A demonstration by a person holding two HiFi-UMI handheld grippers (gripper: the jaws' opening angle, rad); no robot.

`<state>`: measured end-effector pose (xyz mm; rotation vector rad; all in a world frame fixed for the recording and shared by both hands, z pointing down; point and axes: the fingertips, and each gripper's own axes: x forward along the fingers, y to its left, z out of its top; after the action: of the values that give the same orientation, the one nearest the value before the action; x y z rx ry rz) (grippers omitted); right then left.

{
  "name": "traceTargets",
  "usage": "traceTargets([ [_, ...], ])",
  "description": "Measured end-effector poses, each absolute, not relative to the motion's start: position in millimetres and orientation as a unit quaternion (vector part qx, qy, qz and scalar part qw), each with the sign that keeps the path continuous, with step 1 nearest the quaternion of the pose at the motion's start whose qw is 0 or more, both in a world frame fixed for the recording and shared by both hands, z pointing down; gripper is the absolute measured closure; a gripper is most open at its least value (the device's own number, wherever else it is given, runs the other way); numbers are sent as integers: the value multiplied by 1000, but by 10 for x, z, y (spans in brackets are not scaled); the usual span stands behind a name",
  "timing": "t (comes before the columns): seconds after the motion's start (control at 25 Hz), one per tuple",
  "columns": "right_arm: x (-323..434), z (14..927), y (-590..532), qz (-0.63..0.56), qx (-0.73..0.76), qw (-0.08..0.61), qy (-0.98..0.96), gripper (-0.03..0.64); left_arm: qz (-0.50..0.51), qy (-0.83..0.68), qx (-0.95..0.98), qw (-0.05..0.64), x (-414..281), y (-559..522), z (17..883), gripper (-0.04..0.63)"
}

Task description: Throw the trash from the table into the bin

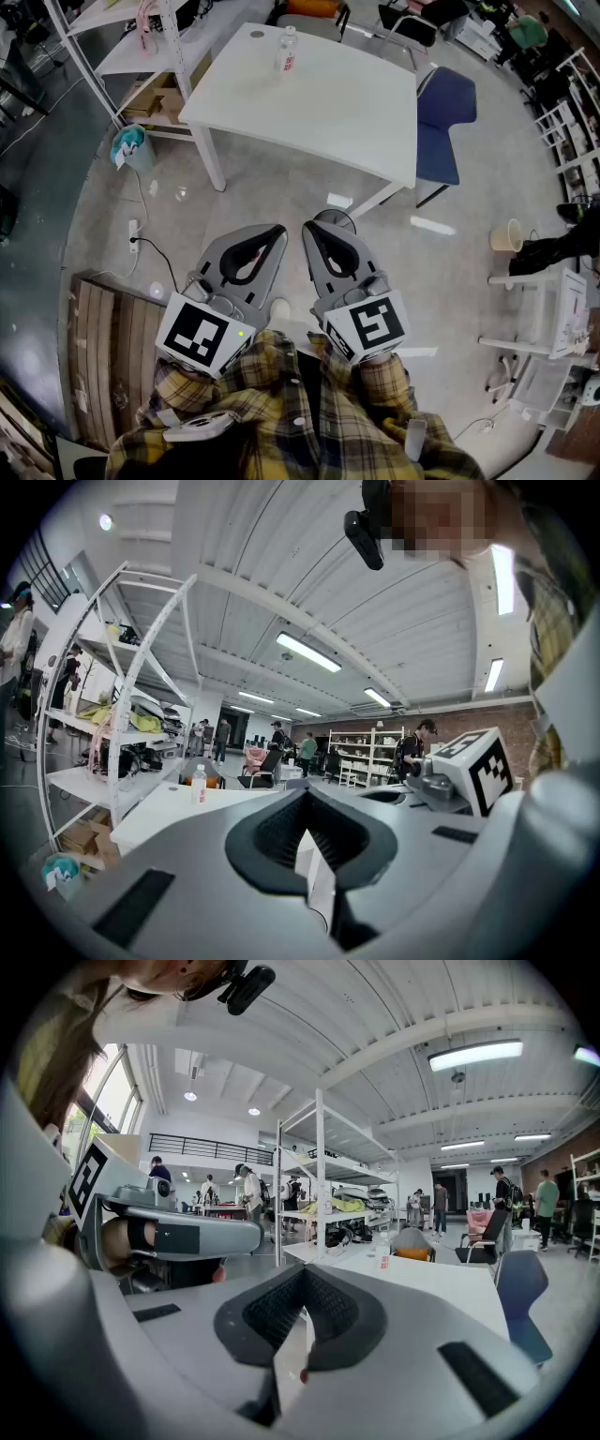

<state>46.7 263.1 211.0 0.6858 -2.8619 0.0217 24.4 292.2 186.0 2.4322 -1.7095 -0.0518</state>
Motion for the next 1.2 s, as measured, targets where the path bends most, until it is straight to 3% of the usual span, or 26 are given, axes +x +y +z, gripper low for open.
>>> traceTargets([
  [0.84, 847, 2085, 2582, 8, 212, 82, -974, 618, -20, -604, 792, 82, 532, 2925, 1870, 588],
  [1.2, 506, 2267, 2273, 22, 204, 96, -974, 618, -20, -610, 787, 91, 153, 2644, 1995, 588],
])
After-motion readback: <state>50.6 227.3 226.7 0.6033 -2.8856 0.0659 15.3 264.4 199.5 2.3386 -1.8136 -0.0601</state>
